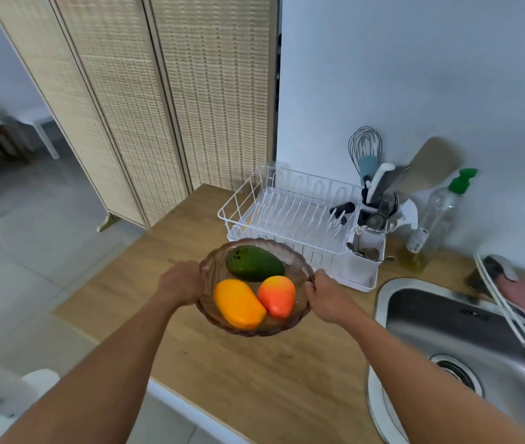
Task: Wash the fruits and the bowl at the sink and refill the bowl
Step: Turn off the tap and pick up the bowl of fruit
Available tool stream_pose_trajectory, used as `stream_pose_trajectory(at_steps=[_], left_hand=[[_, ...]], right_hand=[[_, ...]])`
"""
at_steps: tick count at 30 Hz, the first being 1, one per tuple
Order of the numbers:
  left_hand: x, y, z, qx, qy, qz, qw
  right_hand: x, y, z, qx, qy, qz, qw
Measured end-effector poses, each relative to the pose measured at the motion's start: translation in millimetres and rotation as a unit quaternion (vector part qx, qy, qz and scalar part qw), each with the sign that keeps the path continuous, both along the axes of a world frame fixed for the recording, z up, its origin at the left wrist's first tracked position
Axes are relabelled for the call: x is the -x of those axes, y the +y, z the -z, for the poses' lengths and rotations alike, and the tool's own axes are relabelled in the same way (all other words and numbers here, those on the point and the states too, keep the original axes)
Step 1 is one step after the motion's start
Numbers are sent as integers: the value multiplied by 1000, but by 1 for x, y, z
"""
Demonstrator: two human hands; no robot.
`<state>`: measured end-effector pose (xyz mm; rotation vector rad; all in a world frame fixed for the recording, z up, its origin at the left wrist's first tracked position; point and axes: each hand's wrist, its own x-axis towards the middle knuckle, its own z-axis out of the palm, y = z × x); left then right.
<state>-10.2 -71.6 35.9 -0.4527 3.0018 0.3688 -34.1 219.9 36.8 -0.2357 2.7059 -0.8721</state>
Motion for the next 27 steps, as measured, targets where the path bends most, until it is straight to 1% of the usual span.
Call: stream_pose_trajectory(at_steps=[4,8,11,16,19,24,27], left_hand=[[24,-16,-36,16,31,15,999],[60,-12,-72,6,61,38,997],[91,-7,-87,3,78,44,996],[145,11,-86,-3,74,55,996],[174,25,-77,-4,59,73,996],[213,43,-57,-7,70,65,995],[235,50,-52,-20,64,71,995]], right_hand=[[29,-11,-35,0,23,-21,1000],[65,-9,-66,-1,29,-2,1000],[90,-3,-82,-14,37,15,999],[122,11,-89,-14,24,49,998],[143,21,-82,-28,23,63,997],[172,29,-65,-53,25,105,993],[188,33,-57,-47,20,126,991]])
